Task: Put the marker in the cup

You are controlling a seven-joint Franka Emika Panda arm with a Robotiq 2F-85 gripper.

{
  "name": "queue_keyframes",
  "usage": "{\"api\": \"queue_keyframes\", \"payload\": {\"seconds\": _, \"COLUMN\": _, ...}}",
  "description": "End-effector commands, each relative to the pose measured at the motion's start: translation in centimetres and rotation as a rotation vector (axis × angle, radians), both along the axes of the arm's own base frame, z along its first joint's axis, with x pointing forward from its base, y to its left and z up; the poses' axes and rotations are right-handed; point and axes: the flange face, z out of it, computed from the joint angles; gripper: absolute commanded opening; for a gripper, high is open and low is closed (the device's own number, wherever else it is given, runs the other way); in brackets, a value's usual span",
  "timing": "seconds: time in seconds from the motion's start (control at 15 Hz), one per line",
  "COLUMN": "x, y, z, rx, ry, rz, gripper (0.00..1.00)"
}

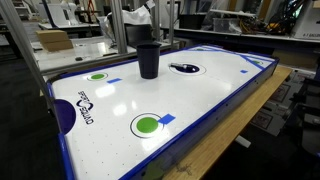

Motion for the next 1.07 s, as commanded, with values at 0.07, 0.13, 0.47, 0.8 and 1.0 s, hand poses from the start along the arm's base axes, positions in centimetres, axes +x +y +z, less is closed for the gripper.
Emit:
{"api": "queue_keyframes", "payload": {"seconds": 0.07, "x": 5.2, "y": 1.7, "z": -1.3, "rx": 0.016, "ry": -0.085, "rz": 0.044, "gripper": 1.0}}
{"api": "queue_keyframes", "payload": {"seconds": 0.13, "x": 6.3, "y": 1.8, "z": -1.9, "rx": 0.017, "ry": -0.097, "rz": 0.054, "gripper": 1.0}}
{"api": "queue_keyframes", "payload": {"seconds": 0.47, "x": 11.4, "y": 2.4, "z": -5.2, "rx": -0.016, "ry": -0.107, "rz": 0.187, "gripper": 1.0}}
{"api": "queue_keyframes", "payload": {"seconds": 0.8, "x": 12.2, "y": 2.5, "z": -6.5, "rx": -0.021, "ry": -0.09, "rz": 0.198, "gripper": 1.0}}
{"api": "queue_keyframes", "payload": {"seconds": 1.0, "x": 12.2, "y": 2.5, "z": -6.3, "rx": -0.021, "ry": -0.091, "rz": 0.202, "gripper": 1.0}}
